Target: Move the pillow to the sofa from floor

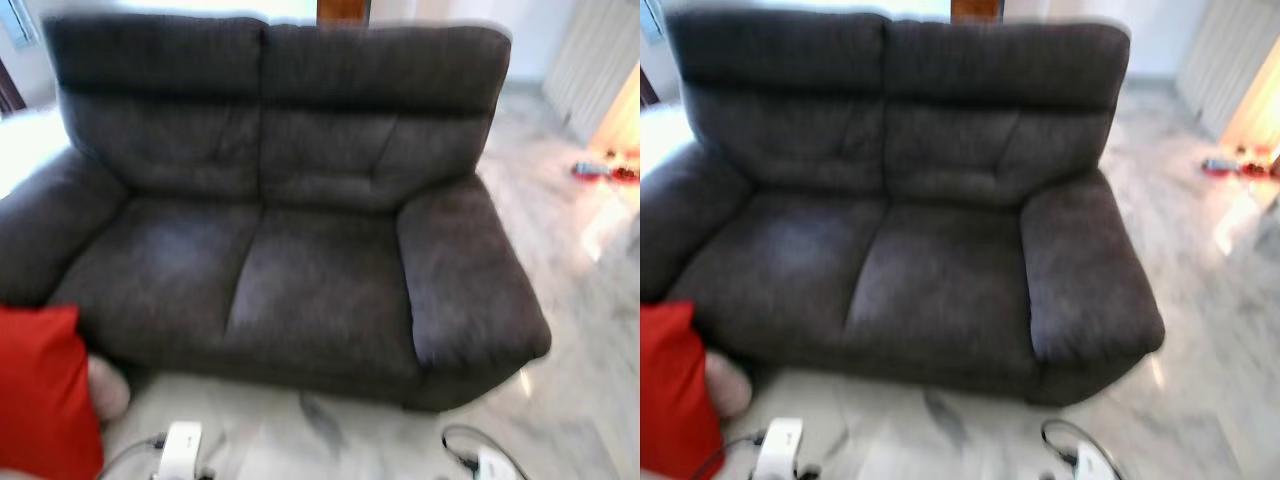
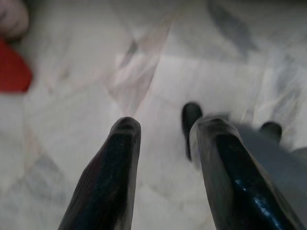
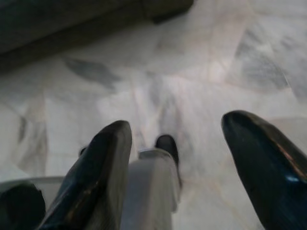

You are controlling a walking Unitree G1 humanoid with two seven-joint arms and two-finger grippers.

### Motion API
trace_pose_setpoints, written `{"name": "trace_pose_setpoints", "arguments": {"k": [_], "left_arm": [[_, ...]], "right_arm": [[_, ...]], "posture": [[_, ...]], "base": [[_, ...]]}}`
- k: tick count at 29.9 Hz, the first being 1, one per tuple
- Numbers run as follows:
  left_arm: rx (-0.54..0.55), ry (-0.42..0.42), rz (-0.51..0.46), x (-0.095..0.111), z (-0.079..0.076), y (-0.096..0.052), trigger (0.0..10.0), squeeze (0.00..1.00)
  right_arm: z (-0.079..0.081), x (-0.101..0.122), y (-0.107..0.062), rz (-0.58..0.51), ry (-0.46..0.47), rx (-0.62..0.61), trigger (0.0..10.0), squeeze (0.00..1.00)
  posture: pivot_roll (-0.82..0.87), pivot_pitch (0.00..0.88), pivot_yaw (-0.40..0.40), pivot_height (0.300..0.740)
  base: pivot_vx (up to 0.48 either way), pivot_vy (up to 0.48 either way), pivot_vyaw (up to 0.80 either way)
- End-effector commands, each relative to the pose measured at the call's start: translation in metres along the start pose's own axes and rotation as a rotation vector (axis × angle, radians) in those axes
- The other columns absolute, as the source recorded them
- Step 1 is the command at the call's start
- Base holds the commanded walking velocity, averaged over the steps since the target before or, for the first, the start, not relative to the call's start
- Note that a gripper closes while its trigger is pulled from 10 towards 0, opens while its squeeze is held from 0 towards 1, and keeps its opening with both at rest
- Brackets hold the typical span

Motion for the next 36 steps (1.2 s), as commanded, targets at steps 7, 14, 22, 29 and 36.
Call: {"name": "trace_pose_setpoints", "arguments": {"k": [7,14,22,29,36], "left_arm": [[0.006,0.018,-0.004,0.009,-0.002,0.001,10.0,0.00],[0.008,0.017,-0.006,0.010,0.000,0.001,10.0,0.00],[0.009,0.017,-0.003,0.009,0.001,0.001,10.0,0.00],[0.008,0.017,-0.002,0.008,0.001,0.001,10.0,0.00],[0.008,0.016,-0.001,0.008,0.001,0.001,10.0,0.00]], "right_arm": [[-0.001,0.002,0.001,0.001,-0.003,0.001,10.0,0.00],[-0.006,0.003,0.000,0.002,0.002,-0.005,10.0,0.00],[-0.007,0.001,0.000,0.005,0.009,-0.003,10.0,0.00],[-0.003,0.001,0.000,0.008,0.006,0.002,10.0,0.00],[0.002,0.003,0.001,0.004,-0.022,0.012,10.0,0.00]], "posture": [[-0.02,0.000,-0.017,0.740],[-0.02,0.000,-0.018,0.740],[-0.02,0.000,-0.018,0.740],[-0.02,0.000,-0.020,0.740],[-0.02,0.000,-0.023,0.740]], "base": [[0.000,0.143,0.00],[0.000,0.321,0.00],[0.000,0.480,0.00],[0.000,0.480,0.00],[0.000,0.480,0.00]]}}
Point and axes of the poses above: a point about 5 cm out from each wrist's last joint towards the gripper, its own y axis pointing out of the wrist towards the gripper, its own x axis along the axis of the wrist's last joint, z = x × y, the point moved 6 cm from there along y, pointing out of the wrist towards the gripper, and after that the axes turned 15 degrees about -y, right-handed, at the moved point
